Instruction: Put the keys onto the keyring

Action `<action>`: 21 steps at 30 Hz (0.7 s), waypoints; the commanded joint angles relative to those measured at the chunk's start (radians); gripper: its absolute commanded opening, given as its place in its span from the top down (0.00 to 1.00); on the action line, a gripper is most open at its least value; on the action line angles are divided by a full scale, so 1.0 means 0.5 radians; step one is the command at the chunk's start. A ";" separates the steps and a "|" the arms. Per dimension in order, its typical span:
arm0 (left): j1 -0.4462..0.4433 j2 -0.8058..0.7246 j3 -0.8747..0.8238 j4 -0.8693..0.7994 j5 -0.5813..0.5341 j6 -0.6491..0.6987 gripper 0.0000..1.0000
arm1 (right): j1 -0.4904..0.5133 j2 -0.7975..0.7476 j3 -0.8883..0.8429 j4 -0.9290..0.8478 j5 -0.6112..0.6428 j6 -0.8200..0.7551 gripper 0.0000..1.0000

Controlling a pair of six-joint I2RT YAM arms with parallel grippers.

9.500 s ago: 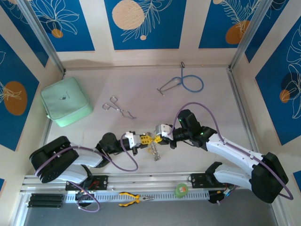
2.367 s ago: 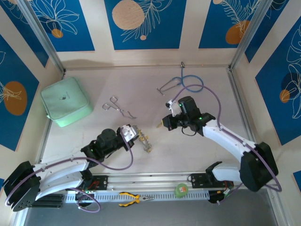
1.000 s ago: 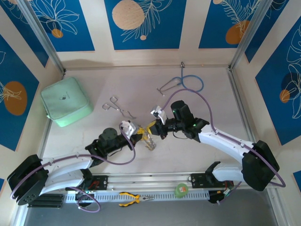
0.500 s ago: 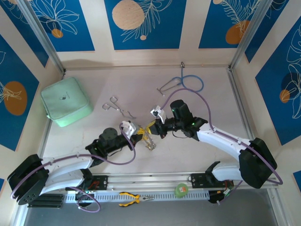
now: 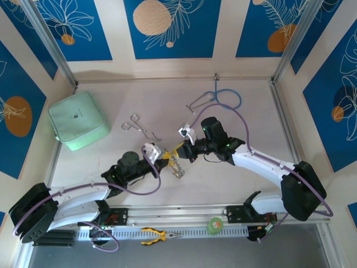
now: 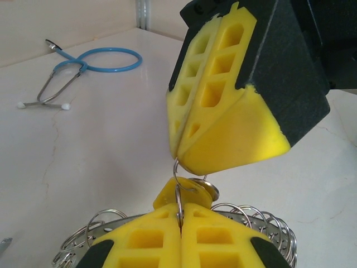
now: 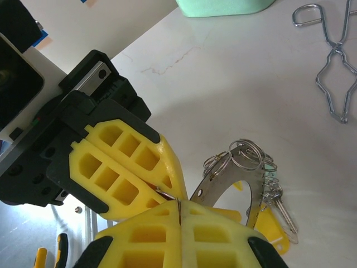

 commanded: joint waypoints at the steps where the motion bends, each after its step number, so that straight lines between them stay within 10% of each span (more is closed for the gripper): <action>1: 0.000 -0.032 -0.003 0.236 0.081 -0.064 1.00 | -0.001 0.062 0.083 -0.070 0.120 0.065 1.00; 21: -0.001 -0.014 0.020 0.283 -0.075 -0.334 1.00 | 0.049 0.125 0.085 -0.029 0.166 0.162 1.00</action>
